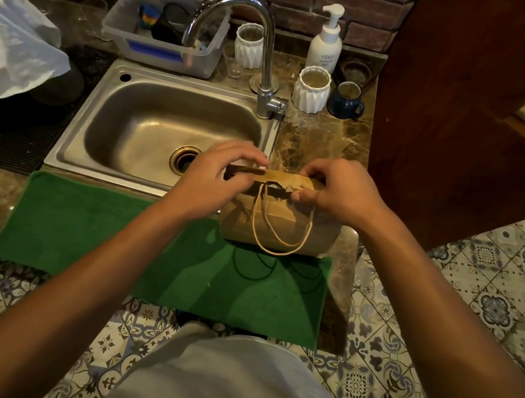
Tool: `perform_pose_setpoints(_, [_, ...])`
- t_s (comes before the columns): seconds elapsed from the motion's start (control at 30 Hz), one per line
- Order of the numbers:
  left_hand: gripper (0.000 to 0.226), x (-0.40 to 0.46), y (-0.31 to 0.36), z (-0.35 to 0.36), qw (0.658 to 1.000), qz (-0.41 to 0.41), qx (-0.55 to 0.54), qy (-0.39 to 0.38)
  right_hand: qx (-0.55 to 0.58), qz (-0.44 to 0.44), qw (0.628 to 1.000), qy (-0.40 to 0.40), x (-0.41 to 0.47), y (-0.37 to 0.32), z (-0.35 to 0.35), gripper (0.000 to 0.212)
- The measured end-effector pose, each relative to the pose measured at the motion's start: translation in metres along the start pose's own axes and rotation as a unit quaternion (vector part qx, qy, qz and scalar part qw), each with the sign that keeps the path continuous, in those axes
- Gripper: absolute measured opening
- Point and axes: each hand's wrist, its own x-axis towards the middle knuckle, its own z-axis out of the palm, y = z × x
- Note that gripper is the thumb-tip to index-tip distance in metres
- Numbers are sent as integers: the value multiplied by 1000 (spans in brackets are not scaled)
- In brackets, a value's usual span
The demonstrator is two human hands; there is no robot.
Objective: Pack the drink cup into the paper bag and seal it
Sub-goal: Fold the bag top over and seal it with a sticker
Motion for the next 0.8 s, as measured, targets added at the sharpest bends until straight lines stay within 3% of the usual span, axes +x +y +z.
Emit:
perform_pose_setpoints(0.07, [36, 15, 9, 1, 987, 63, 148, 5, 1, -7, 1000, 1, -1, -3, 2, 36])
perform_pose_setpoints(0.13, [44, 33, 18, 7, 957, 68, 277, -55, -4, -14, 1000, 4, -2, -7, 3, 37])
perform_pose_setpoints(0.2, [45, 46, 20, 13, 931, 45, 338, -131, -4, -14, 1000, 9, -3, -7, 3, 38])
perform_pose_setpoints(0.4, [39, 51, 15, 19, 936, 52, 285, -200, 1, 8, 1000, 13, -6, 0, 5, 31])
perform_pose_setpoints(0.6, [26, 48, 15, 23, 935, 62, 301, -176, -26, 1, 999, 42, -3, -1, 14, 30])
perform_pose_setpoints(0.8, [26, 46, 8, 19, 944, 69, 281, -162, -27, -13, 999, -45, -7, 7, -1, 36])
